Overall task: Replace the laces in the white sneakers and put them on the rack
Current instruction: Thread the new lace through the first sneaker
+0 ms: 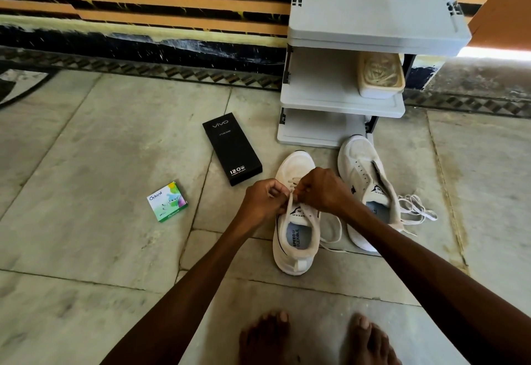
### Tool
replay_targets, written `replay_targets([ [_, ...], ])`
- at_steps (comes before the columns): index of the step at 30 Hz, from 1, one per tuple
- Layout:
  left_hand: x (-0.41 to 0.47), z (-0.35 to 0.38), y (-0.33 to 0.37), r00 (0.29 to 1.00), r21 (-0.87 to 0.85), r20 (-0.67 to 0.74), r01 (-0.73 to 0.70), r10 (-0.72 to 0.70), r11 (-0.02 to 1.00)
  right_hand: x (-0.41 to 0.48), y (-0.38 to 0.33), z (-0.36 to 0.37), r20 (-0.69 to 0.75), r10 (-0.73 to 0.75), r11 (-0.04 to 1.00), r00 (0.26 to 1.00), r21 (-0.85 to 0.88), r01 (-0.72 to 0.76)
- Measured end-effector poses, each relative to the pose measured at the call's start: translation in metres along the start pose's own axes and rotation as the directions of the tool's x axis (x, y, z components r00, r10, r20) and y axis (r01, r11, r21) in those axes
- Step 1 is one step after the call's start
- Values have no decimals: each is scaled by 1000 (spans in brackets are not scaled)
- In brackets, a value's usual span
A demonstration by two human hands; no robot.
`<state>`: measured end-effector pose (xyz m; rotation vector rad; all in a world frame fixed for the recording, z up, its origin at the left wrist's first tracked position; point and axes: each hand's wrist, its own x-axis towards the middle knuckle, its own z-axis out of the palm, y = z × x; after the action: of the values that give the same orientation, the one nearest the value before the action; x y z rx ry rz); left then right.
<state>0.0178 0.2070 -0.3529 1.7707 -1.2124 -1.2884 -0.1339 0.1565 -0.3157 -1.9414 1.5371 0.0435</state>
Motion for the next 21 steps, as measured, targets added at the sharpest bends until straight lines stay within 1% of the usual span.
replay_targets([
  [2, 0, 4, -1, 1000, 48, -16, -13, 14, 999, 2, 0, -2, 14, 4, 998, 1000, -64, -3],
  [4, 0, 6, -3, 999, 67, -30, -11, 13, 998, 1, 1, 1, -44, 8, 992, 999, -129, -14],
  [6, -2, 6, -4, 1000, 51, -25, -6, 7, 999, -2, -1, 7, -86, 7, 985, 996, -173, -22],
  [8, -5, 5, -4, 1000, 25, -24, -11, 12, 1000, -2, -1, 14, -82, 8, 988, 997, -152, -21],
  [12, -7, 2, -4, 999, 4, -39, -34, 34, 999, -3, -2, 15, -79, 74, 996, 994, 48, -71],
  [14, -6, 2, -4, 998, -3, -42, -40, 39, 999, -8, -3, 14, -103, 82, 991, 991, 114, -70],
  [15, -5, 3, -4, 998, -5, -42, -35, 35, 999, -11, -4, 14, -123, 73, 991, 990, 120, -58],
  [17, -6, 5, -3, 999, -27, -35, -6, 5, 1000, -17, -6, 14, -194, 49, 997, 980, 76, -34],
  [19, -6, 7, -4, 998, -102, -6, 66, -67, 993, -21, -8, 16, -257, 55, 998, 965, 24, -51],
  [20, -5, 6, -5, 994, -151, 13, 107, -106, 983, -22, -9, 17, -249, 68, 998, 966, 1, -70],
  [21, -5, 5, -6, 990, -193, 28, 141, -138, 971, -22, -9, 19, -212, 82, 996, 974, -18, -87],
])
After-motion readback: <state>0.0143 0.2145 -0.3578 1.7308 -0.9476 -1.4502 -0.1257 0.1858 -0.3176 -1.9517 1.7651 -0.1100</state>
